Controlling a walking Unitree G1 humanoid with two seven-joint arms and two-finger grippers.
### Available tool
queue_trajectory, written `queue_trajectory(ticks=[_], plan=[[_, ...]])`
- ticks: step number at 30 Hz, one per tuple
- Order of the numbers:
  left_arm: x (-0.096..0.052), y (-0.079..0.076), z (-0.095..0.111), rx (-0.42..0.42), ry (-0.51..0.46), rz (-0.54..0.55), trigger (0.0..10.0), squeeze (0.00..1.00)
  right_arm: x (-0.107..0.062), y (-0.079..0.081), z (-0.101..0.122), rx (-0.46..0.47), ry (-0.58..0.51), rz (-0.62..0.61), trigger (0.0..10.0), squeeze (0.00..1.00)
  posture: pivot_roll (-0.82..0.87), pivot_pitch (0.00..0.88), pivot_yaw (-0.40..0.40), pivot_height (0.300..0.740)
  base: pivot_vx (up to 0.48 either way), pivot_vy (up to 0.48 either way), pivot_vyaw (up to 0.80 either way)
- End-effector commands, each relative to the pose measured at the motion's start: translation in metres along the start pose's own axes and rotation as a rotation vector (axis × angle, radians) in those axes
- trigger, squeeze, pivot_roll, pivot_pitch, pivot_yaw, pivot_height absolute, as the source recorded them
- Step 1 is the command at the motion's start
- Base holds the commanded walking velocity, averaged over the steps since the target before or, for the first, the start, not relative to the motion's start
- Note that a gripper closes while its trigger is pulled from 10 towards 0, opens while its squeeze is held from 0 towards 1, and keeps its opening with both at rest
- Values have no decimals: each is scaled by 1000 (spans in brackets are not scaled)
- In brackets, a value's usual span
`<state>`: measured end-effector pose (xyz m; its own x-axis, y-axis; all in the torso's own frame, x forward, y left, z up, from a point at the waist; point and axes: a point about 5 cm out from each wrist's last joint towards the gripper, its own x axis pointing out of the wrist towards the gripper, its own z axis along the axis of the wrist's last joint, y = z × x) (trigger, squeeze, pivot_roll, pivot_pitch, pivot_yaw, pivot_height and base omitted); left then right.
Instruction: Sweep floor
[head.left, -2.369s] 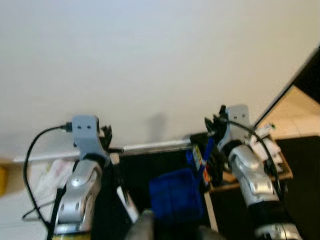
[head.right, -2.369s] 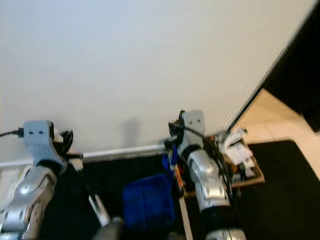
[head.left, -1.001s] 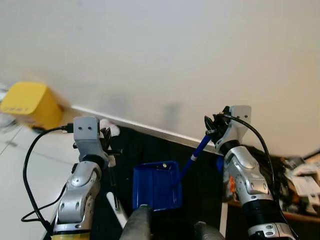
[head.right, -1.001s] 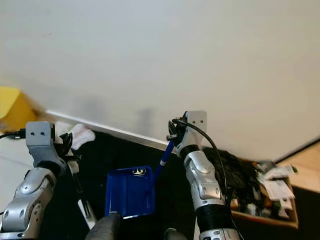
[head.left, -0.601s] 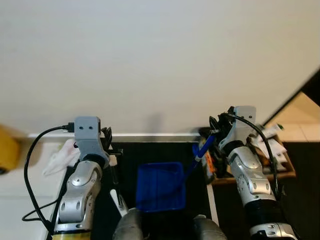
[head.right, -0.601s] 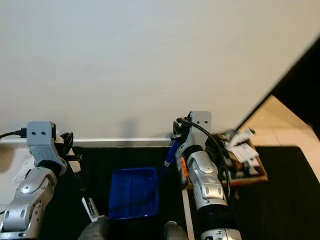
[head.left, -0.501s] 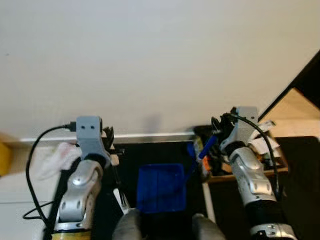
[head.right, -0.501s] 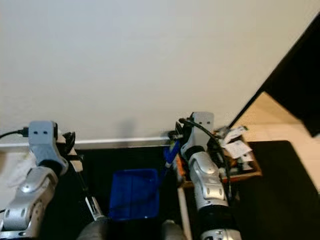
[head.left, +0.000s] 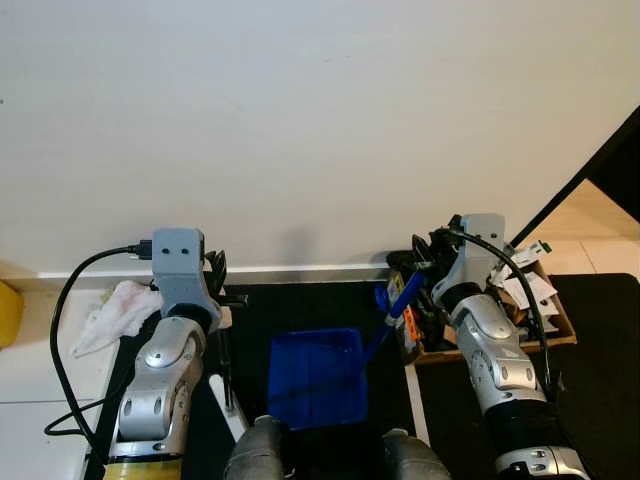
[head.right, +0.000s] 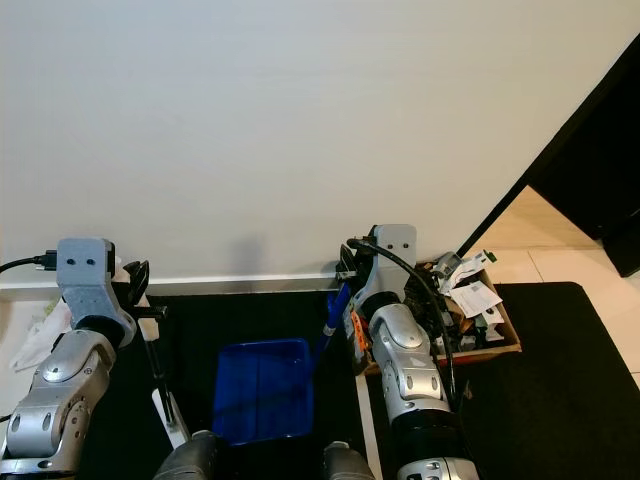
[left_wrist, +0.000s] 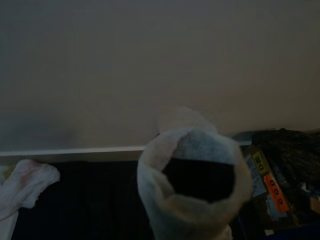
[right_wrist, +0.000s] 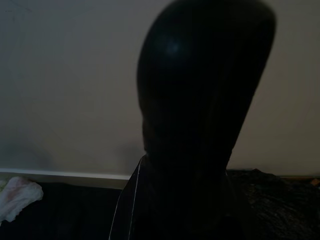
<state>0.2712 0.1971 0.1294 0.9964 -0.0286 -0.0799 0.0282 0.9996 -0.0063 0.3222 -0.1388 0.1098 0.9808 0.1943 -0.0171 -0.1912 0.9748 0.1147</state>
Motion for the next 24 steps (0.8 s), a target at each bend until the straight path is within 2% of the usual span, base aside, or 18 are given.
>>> queue_trajectory(ticks=[1, 9, 24], plan=[[1, 0, -1, 2, 3, -7, 10000, 0, 0, -1, 1, 2, -5, 1, 10000, 0, 179, 138, -18, 740, 0, 0, 0], [2, 1, -4, -19, 17, 6, 10000, 0, 0, 0, 1, 1, -5, 8, 10000, 0, 177, 134, -22, 740, 0, 0, 0], [3, 2, -4, -28, 16, 8, 10000, 0, 0, -1, 1, -1, -3, 8, 10000, 0, 176, 138, -22, 740, 0, 473, 0]])
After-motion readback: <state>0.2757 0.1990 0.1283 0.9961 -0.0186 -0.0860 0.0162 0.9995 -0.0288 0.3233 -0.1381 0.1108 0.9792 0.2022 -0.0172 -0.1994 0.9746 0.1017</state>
